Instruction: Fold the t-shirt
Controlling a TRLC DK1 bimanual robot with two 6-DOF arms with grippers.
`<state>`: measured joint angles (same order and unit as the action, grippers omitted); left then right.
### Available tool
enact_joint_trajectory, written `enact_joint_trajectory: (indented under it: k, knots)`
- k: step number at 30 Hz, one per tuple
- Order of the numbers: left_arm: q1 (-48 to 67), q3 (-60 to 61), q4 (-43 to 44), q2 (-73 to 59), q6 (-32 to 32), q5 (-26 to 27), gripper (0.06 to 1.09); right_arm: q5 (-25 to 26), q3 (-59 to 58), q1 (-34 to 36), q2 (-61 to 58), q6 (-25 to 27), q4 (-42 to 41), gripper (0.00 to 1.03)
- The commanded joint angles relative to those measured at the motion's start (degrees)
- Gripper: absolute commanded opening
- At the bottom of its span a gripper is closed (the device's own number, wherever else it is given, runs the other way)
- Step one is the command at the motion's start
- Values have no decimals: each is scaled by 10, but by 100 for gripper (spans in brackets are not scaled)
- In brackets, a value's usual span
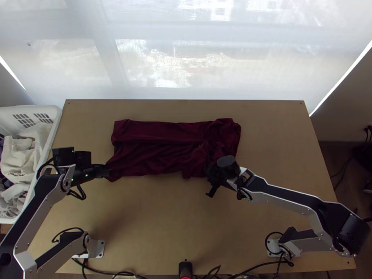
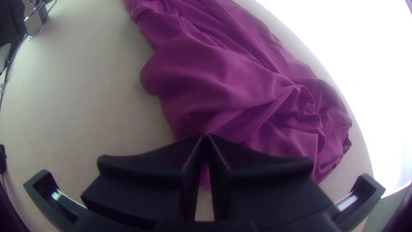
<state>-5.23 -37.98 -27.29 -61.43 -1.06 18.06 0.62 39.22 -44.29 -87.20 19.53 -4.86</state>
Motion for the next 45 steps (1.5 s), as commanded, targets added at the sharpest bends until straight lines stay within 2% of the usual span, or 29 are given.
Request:
enact_joint_trajectory:
  k: [1, 11, 21, 32, 38, 45]
  knots:
    - [1, -7, -7, 11, 5, 0, 9, -5, -10, 17, 53, 6, 42, 4]
    - [8, -30, -46, 48, 16, 0, 9, -35, -9, 56, 183, 25, 217, 3]
    - [7, -24, -123, 130, 10, -1, 9, -42, 20, 47, 318, 92, 343, 3]
    - [5, -14, -177, 190, 7, 0, 9, -43, 58, 13, 432, 87, 493, 3]
    - [5, -25, -191, 199, 4, 0, 9, -45, 102, 4, 452, 75, 551, 3]
    - [21, -18, -150, 173, 3, 0, 9, -50, 125, -8, 452, 71, 587, 3]
